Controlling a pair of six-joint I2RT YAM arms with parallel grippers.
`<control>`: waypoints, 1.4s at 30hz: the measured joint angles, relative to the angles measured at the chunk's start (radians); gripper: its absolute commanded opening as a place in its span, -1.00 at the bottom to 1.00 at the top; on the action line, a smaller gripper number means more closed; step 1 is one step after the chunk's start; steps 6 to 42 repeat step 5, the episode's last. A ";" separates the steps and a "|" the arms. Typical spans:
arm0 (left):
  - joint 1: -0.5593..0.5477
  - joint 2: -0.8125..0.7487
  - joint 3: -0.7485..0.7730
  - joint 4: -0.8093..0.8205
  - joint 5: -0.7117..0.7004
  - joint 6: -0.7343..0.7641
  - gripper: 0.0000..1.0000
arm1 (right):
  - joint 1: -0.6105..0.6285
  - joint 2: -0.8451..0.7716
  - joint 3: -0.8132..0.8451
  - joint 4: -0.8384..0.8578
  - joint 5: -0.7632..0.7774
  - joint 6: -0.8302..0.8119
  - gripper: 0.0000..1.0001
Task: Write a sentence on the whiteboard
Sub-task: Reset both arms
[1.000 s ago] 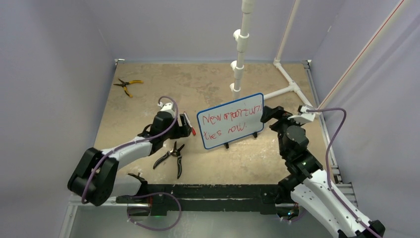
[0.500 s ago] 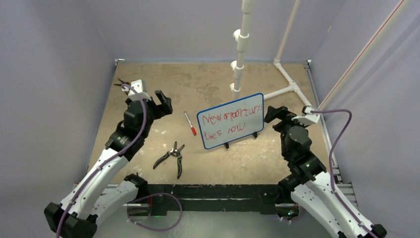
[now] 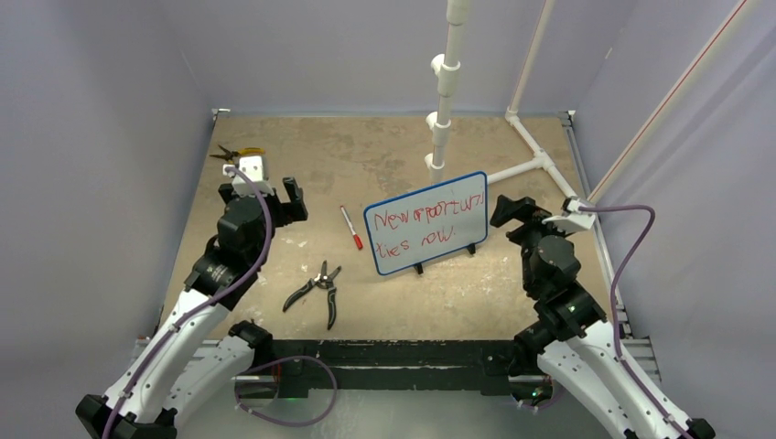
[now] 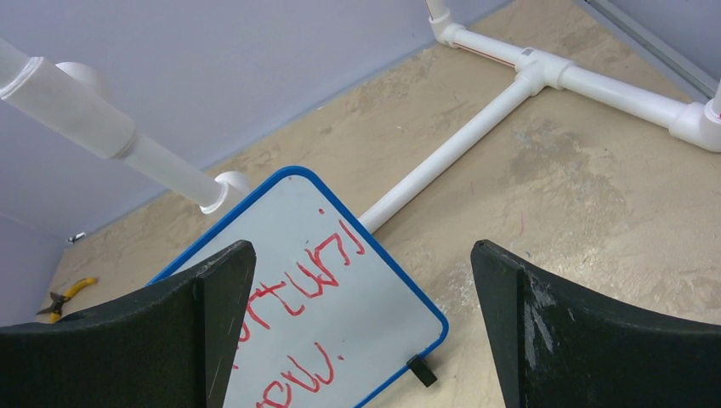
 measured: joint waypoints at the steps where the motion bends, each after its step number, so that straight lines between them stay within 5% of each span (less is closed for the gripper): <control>1: 0.000 -0.001 0.000 0.001 0.002 0.003 0.89 | 0.000 0.000 0.000 0.001 0.000 0.000 0.97; 42: 0.000 0.006 0.000 0.002 0.014 0.016 0.92 | 0.000 0.000 0.000 0.001 0.000 0.000 0.97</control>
